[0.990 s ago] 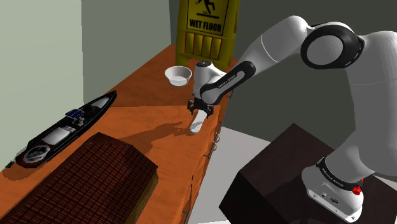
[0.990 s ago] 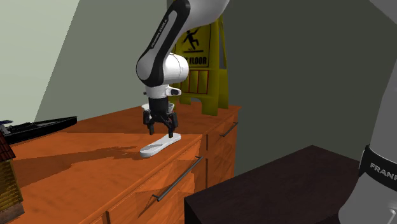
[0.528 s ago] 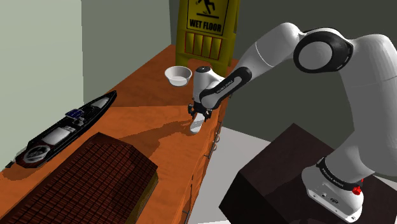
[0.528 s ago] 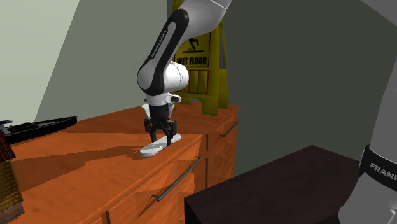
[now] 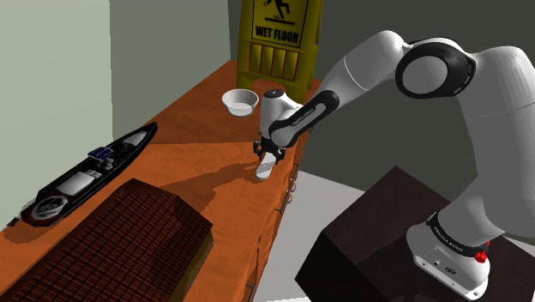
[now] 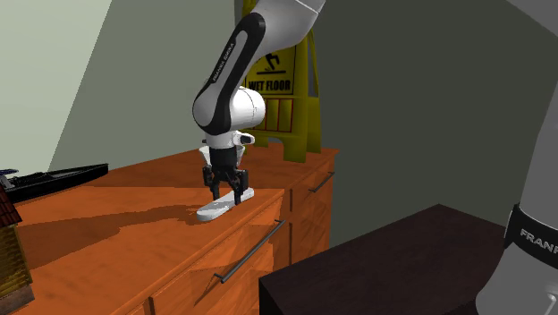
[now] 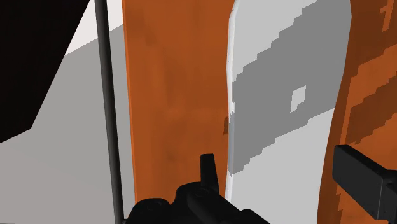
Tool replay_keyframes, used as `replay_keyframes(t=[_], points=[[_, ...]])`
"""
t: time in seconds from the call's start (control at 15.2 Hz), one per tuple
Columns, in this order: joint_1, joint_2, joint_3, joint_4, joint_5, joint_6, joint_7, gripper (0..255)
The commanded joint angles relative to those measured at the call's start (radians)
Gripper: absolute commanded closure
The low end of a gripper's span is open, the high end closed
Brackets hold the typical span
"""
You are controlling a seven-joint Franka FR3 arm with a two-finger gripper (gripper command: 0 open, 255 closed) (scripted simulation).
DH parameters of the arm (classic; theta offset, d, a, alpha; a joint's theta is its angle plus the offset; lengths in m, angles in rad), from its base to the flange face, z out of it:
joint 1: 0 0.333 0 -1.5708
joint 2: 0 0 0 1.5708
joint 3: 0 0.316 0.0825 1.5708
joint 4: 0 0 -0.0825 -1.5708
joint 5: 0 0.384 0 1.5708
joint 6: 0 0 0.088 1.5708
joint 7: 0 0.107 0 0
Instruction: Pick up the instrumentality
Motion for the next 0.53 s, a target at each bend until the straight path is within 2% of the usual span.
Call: replay_keyframes(t=[0.0,0.46], points=[[-0.001,0.004,0.001,0.003,0.000,-0.001,-0.003,255],[-0.012,-0.074,0.015,-0.023,0.014,-0.053,-0.012,255]])
